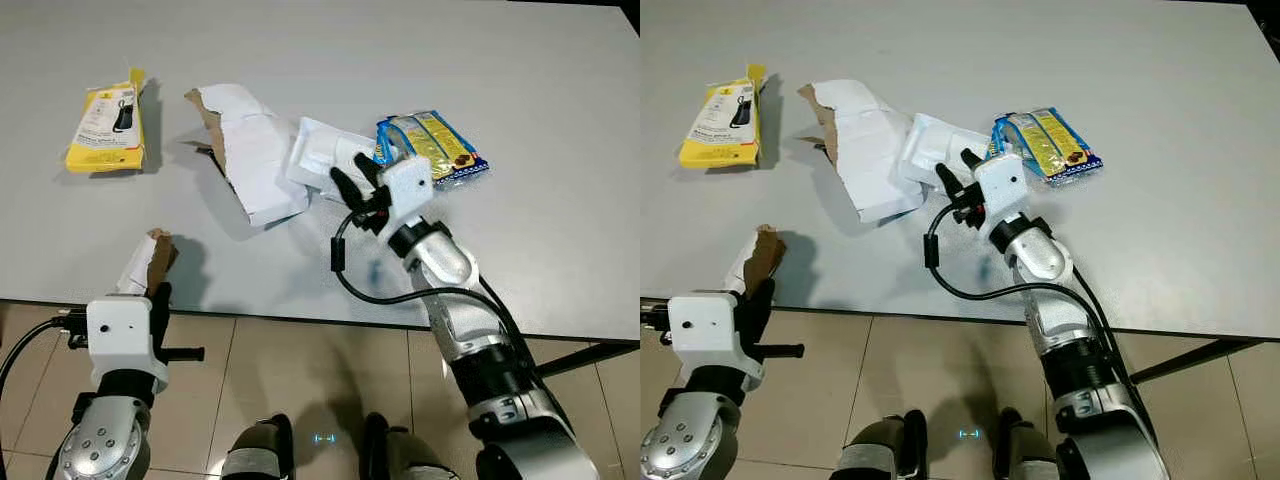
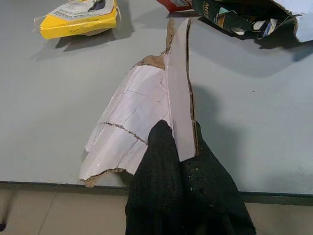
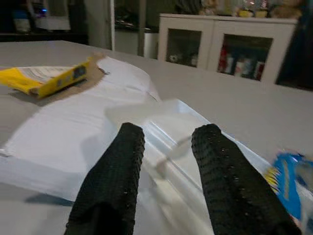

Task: Picking trash to rubbish bin

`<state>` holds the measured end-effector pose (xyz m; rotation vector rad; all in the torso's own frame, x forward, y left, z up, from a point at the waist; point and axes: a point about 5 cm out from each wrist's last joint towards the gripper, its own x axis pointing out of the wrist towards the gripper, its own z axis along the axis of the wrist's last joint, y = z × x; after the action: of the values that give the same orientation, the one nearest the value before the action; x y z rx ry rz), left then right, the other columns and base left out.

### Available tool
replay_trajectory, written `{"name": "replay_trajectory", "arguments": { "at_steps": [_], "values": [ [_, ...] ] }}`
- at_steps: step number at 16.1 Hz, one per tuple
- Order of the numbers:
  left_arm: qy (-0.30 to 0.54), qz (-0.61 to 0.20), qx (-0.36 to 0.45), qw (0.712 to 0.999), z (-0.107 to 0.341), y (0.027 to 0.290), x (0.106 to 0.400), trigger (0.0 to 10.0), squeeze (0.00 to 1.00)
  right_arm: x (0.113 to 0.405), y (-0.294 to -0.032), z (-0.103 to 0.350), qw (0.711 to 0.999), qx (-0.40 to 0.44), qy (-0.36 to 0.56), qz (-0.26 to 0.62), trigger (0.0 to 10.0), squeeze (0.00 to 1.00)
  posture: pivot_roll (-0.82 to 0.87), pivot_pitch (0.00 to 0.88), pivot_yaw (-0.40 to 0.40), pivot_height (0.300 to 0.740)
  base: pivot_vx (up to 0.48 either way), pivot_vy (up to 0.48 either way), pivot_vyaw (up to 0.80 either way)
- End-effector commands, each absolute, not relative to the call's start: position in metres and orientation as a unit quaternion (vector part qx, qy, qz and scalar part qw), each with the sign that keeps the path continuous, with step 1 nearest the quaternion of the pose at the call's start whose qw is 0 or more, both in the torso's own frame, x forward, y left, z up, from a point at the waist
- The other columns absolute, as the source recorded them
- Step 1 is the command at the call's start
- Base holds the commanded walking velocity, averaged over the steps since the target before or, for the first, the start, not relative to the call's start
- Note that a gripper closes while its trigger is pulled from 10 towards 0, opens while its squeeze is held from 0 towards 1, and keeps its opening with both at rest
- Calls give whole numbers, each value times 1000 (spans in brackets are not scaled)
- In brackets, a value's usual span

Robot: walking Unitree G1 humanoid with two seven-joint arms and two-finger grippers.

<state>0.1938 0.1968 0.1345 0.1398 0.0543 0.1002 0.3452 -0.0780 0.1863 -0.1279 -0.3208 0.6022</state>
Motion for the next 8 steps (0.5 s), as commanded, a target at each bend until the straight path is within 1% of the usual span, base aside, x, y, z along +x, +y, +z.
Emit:
{"name": "replay_trajectory", "arguments": {
  "at_steps": [1, 4, 8],
  "values": [
    [39, 51, 75, 995, 130, 198, 191, 10000, 0, 344, -72, 188, 928, -79, -163, 324, 10000, 1000, 160, 240, 36, 740, 0, 0, 0],
    [40, 51, 76, 995, 130, 197, 188, 10000, 0, 342, -66, 184, 908, -115, -160, 369, 10000, 1000, 166, 249, 36, 740, 0, 0, 0],
    [45, 51, 75, 995, 129, 197, 185, 10000, 0, 343, -69, 182, 893, -161, -159, 389, 10000, 1000, 163, 259, 33, 740, 0, 0, 0]
  ]
}}
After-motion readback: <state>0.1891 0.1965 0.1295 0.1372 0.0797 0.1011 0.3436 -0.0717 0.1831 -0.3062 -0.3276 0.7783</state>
